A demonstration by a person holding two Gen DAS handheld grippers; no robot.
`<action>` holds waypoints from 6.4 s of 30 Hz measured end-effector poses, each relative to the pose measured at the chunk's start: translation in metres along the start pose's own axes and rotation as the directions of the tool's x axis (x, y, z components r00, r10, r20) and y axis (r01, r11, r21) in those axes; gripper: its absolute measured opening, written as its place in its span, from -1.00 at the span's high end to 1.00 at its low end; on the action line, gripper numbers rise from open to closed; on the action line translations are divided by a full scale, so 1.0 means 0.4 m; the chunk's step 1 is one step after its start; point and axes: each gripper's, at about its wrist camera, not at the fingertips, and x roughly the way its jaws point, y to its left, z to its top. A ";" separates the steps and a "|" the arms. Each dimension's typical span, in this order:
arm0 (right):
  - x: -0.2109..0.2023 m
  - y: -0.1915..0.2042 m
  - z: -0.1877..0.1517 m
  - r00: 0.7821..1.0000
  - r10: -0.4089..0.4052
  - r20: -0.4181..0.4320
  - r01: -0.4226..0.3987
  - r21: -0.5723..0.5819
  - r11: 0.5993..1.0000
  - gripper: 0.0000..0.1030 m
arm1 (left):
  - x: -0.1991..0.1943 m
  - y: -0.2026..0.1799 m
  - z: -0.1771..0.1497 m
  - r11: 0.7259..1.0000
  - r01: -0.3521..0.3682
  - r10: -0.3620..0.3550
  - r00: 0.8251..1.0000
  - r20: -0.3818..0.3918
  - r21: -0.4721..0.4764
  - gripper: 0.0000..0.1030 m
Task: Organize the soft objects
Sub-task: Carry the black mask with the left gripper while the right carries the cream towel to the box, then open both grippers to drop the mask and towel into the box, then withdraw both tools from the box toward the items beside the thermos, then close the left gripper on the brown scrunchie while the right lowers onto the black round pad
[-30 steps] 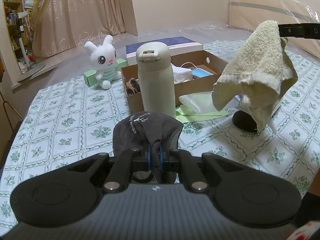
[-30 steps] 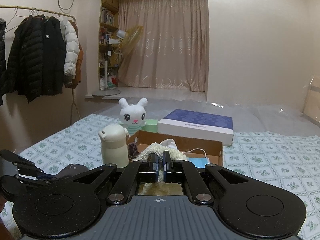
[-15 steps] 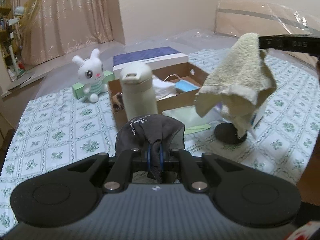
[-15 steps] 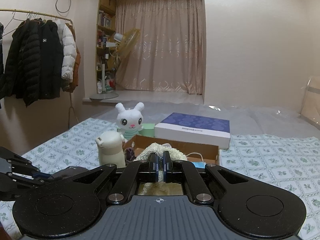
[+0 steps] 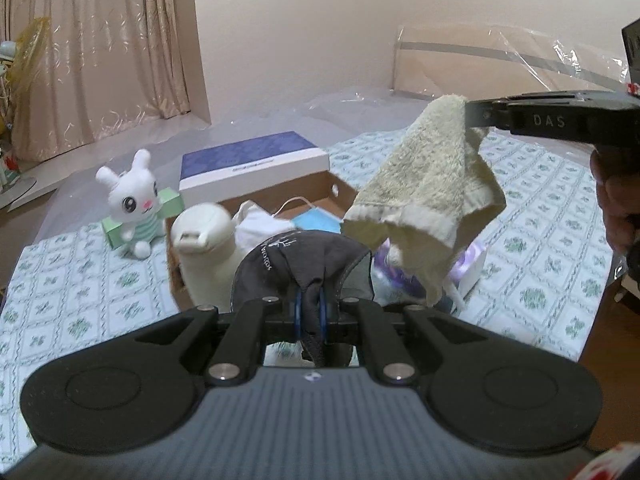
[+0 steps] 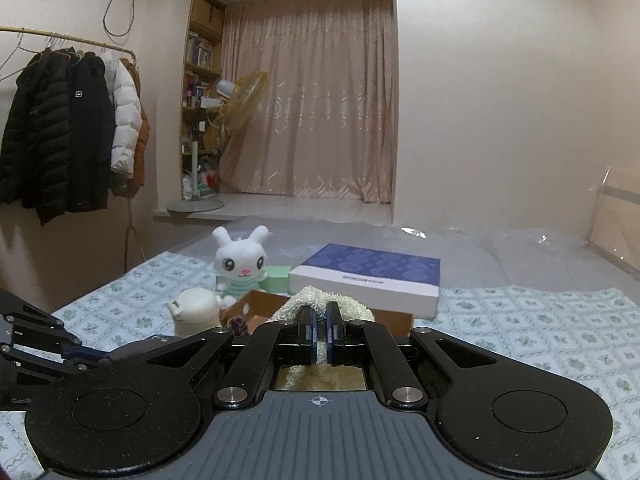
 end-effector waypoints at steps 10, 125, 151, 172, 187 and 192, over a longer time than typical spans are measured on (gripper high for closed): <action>0.026 -0.062 0.021 1.000 -0.028 -0.005 0.028 -0.006 1.000 0.92 | 0.093 -0.032 0.107 1.000 0.001 0.000 1.000 0.018 -0.030 0.86; 0.034 -0.226 -0.051 0.982 -0.018 -0.188 0.063 0.234 0.970 -0.31 | 0.069 -0.044 0.072 0.929 -0.245 0.256 0.967 0.005 -0.277 -0.03; -0.049 -0.045 -0.245 0.958 0.014 -0.285 0.046 0.204 0.978 -0.32 | -0.022 -0.049 -0.211 0.912 -0.323 0.299 0.945 -0.130 -0.254 -0.72; 0.057 -0.005 -0.326 0.940 0.015 -0.342 0.042 0.160 0.986 -0.32 | 0.162 -0.026 -0.314 0.910 -0.305 0.243 0.941 -0.235 -0.281 -0.30; 0.123 0.008 -0.367 0.926 0.009 -0.378 0.050 0.146 0.988 -0.32 | 0.212 -0.024 -0.326 0.909 -0.316 0.256 0.938 -0.235 -0.272 -0.03; 0.134 0.012 -0.379 0.922 0.002 -0.386 0.057 0.141 0.988 -0.32 | 0.217 -0.030 -0.324 0.914 -0.312 0.256 0.940 -0.226 -0.261 0.33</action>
